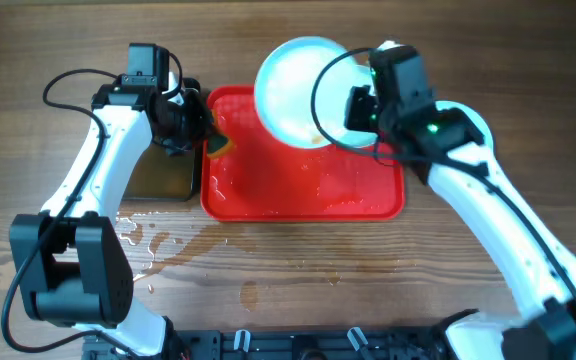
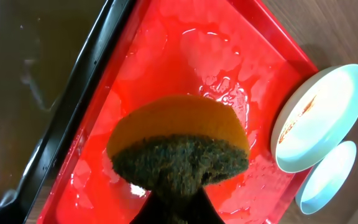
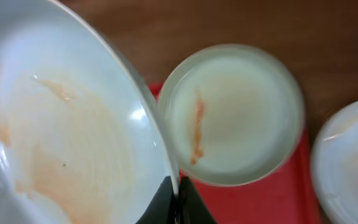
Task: Clean dirty plates on tray and stack at the side
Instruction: 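Lift the second plate with the right gripper and stack it on the first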
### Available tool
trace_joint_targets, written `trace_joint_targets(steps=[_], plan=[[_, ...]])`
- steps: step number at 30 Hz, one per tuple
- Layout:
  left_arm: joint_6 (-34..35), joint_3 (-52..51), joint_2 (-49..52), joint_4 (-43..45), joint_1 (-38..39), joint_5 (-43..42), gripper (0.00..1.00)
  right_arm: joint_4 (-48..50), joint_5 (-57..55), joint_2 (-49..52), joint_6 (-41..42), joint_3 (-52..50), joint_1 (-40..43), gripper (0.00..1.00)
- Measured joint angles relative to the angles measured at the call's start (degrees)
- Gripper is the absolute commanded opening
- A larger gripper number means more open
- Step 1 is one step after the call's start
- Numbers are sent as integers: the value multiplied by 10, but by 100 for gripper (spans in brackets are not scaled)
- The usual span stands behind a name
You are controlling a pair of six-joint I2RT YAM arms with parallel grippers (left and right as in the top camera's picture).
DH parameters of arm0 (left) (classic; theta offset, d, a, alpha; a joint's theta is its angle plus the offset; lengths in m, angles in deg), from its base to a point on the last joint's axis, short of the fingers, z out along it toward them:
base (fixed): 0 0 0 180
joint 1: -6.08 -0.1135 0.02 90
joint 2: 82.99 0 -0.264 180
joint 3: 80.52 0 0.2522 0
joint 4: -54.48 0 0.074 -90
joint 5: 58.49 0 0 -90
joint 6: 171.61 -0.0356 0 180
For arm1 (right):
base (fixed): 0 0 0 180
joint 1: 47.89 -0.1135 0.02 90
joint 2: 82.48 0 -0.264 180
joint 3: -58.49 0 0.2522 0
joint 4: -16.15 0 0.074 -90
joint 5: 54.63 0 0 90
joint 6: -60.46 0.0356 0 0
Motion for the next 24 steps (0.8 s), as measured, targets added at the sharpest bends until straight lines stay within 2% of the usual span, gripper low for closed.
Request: trace_joint_targets(steps=[4, 8, 11, 14, 19, 22, 24], plan=[[0, 0, 0, 0, 0, 2, 4, -34, -190, 6, -12, -1, -59, 4], [0, 0, 0, 0, 0, 2, 4, -27, -364, 6, -31, -1, -148, 4], [0, 0, 0, 0, 0, 2, 4, -1, -475, 6, -78, -1, -211, 4], [0, 0, 0, 0, 0, 3, 4, 73, -575, 7, -157, -4, -250, 4], [0, 0, 0, 0, 0, 5, 4, 278, -692, 9, -352, -9, -289, 4], [0, 0, 0, 0, 0, 6, 4, 331, -708, 9, -421, -9, -290, 4], [0, 0, 0, -4, 0, 6, 4, 332, -712, 9, -442, -9, -290, 4]])
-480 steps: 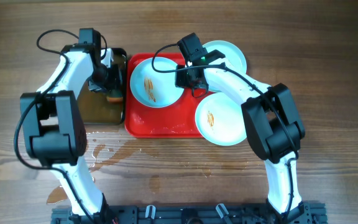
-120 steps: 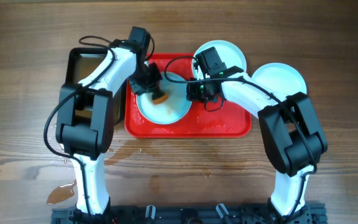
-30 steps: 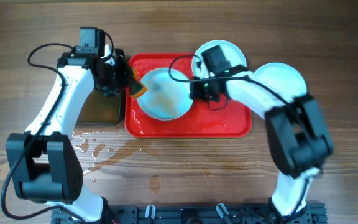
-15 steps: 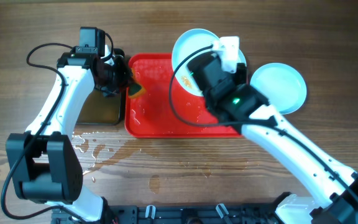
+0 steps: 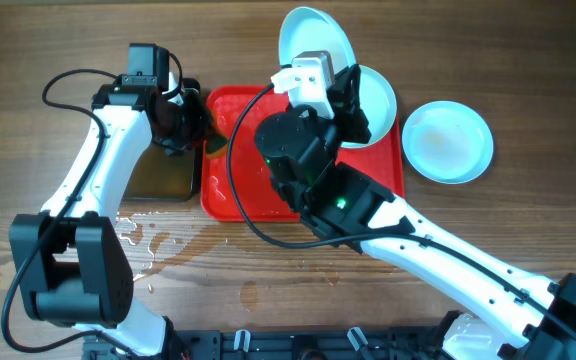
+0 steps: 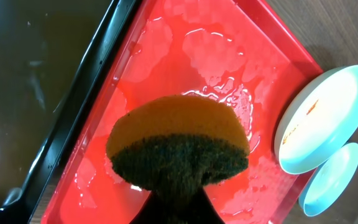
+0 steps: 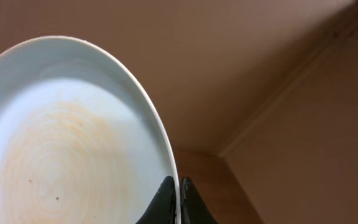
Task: Clean dirty plates on tray and stack at the side
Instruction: 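Lift the second plate with the right gripper and stack it on the first, then grasp the last plate with the right gripper and drag it to tray center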
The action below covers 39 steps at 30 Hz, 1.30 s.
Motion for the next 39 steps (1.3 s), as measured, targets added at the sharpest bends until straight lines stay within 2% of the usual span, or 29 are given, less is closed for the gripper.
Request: trace_joint_targets(steps=[8, 11, 13, 14, 17, 19, 21, 23, 26, 27, 31, 33, 34, 35, 36, 38, 39], plan=[[0, 0, 0, 0, 0, 0, 4, -11, -2, 0, 0, 0, 0, 4], [0, 0, 0, -1, 0, 0, 4, -197, 62, 0, 104, 8, 0, 4], [0, 0, 0, -2, 0, 0, 4, -321, 199, 0, 193, 6, 11, 4], [0, 0, 0, -1, 0, 0, 4, -342, 262, 2, 240, 5, 25, 4], [0, 0, 0, 0, 0, 0, 4, -359, 491, 3, 296, 2, 118, 4], [0, 0, 0, -1, 0, 0, 4, -361, 580, 3, 311, 2, 178, 4], [0, 0, 0, -1, 0, 0, 4, -372, 712, 0, 322, 1, 300, 4], [0, 0, 0, -1, 0, 0, 4, -395, 788, -4, 334, 0, 410, 4], [0, 0, 0, -1, 0, 0, 4, -428, 830, -4, 363, -4, 595, 4], [0, 0, 0, -1, 0, 0, 4, -427, 836, -3, 367, -9, 632, 4], [0, 0, 0, 0, 2, 0, 4, -369, 845, 45, 376, -84, 743, 4], [0, 0, 0, 0, 3, 0, 4, -353, 845, 71, 380, -109, 753, 4], [0, 0, 0, 2, 4, 0, 4, -341, 845, 86, 384, -119, 753, 13], [0, 0, 0, 2, 4, 0, 4, -332, 845, 93, 389, -124, 753, 28], [0, 0, 0, 2, 4, 0, 4, -325, 848, 95, 391, -126, 753, 36], [0, 0, 0, 2, 4, 0, 4, -300, 870, 95, 401, -126, 753, 46], [0, 0, 0, 3, 4, 0, 4, -291, 892, 95, 401, -126, 753, 46]])
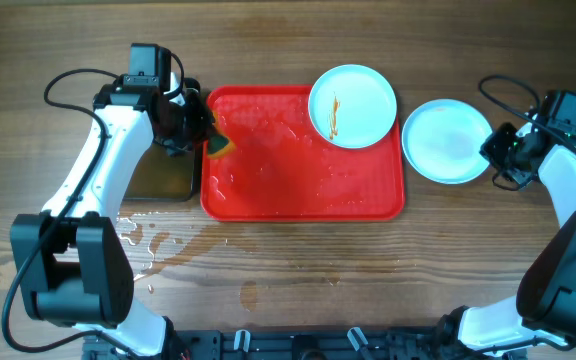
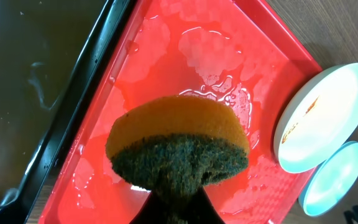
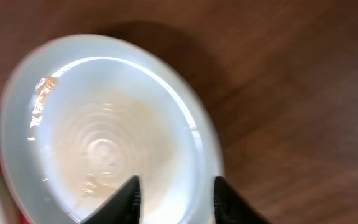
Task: Clean dirty plates on tray and stack at the side
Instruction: 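Grasp the last plate with the right gripper and drag it to tray center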
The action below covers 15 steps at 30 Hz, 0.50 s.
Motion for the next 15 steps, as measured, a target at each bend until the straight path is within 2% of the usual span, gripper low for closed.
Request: trace_joint_targets(steps=[4, 5, 8, 10, 12, 14, 15], plan=[[0, 0, 0, 2, 0, 0, 4, 0, 104, 0, 5, 30, -10, 46], [0, 0, 0, 2, 0, 0, 4, -4, 113, 0, 5, 45, -23, 49], [0, 0, 0, 1, 0, 0, 4, -1, 96, 0, 13, 97, -130, 56], [0, 0, 0, 2, 5, 0, 4, 12, 59, 1, 28, 106, -223, 56], [0, 0, 0, 3, 15, 2, 4, 10, 11, 15, 47, 110, -297, 45], [0, 0, 0, 9, 24, 2, 4, 7, -20, 57, 68, 120, -330, 32], [0, 0, 0, 10, 28, 2, 4, 4, -29, 78, 79, 121, -334, 29]])
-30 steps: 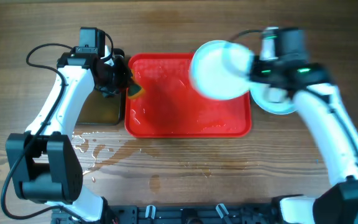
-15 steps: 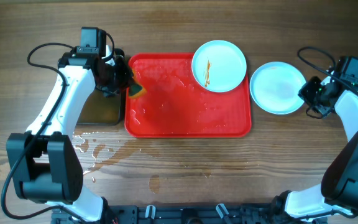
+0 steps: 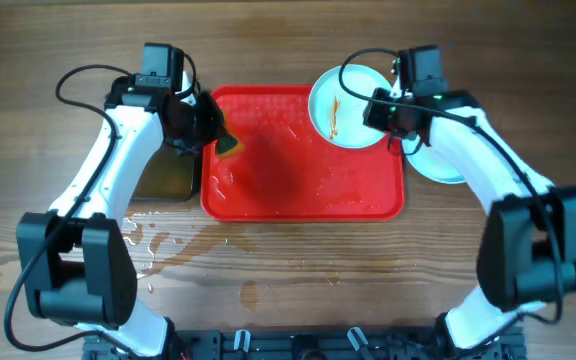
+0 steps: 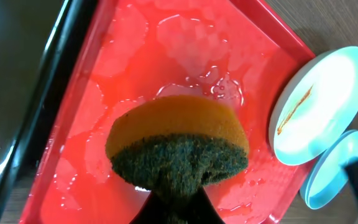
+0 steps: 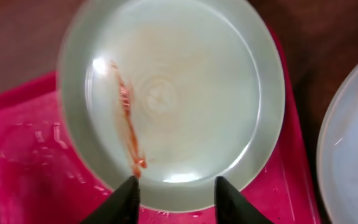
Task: Clean dirty plates on tray and stack at the side
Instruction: 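Grasp the last plate with the right gripper and drag it to tray center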
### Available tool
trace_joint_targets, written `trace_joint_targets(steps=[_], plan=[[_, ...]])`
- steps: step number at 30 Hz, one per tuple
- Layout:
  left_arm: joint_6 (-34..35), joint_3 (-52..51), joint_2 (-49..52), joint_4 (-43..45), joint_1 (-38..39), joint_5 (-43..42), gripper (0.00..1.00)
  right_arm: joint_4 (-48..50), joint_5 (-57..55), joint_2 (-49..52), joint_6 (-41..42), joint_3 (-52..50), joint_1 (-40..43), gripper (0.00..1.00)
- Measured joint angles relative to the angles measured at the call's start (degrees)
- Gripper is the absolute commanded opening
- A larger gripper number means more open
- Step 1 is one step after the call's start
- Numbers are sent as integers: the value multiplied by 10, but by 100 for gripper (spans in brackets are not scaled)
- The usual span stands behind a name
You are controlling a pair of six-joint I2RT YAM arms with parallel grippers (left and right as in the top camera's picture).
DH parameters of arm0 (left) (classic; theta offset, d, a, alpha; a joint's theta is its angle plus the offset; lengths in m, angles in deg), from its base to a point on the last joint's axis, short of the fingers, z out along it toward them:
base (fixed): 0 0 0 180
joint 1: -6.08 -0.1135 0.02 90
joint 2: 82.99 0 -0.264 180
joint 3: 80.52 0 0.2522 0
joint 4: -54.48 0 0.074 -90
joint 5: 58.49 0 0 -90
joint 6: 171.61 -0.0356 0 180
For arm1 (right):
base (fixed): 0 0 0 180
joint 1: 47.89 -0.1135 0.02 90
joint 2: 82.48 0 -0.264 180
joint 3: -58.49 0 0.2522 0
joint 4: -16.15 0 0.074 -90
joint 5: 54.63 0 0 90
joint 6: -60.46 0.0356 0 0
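Note:
A red tray lies wet at the table's middle. In its far right corner sits a pale blue plate with a red streak. My right gripper hovers open over that plate's near rim, its fingertips apart. A wiped plate rests on the table right of the tray, half hidden under my right arm. My left gripper is shut on a yellow and green sponge above the tray's left part.
A dark pan of brownish water stands against the tray's left side. Spilled water spreads over the wood at the front left. Cables loop above both arms.
My right gripper was open at the plate on the table by the right edge. It is now open over the streaked plate on the tray. The left gripper and sponge have shifted further over the tray.
My right gripper first held a smeared plate by its rim over the tray's far side, then held it lifted high. Later that plate was out of its grip, at the spot right of the tray, and the gripper was open. The sponge stayed in my left gripper throughout.

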Motion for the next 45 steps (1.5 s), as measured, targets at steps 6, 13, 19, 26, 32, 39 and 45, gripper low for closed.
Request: trace_joint_targets(steps=[6, 13, 19, 26, 32, 39, 45], plan=[[0, 0, 0, 4, 6, 0, 4, -37, 8, 81, 15, 2, 2, 27], [0, 0, 0, 5, 6, 0, 4, -158, 83, 83, -20, 6, -15, 20], [0, 0, 0, 8, 6, 0, 4, -187, 85, 53, -78, 56, -37, 38], [0, 0, 0, 8, 6, 2, 4, -133, -99, 36, -174, 107, -20, 56], [0, 0, 0, 8, 6, 2, 4, -69, -111, 87, -267, 107, -20, 59], [0, 0, 0, 8, 6, 2, 4, -58, -111, 135, -315, 107, -20, 59], [0, 0, 0, 8, 6, 2, 4, -122, -102, 136, -316, 107, -20, 57]])
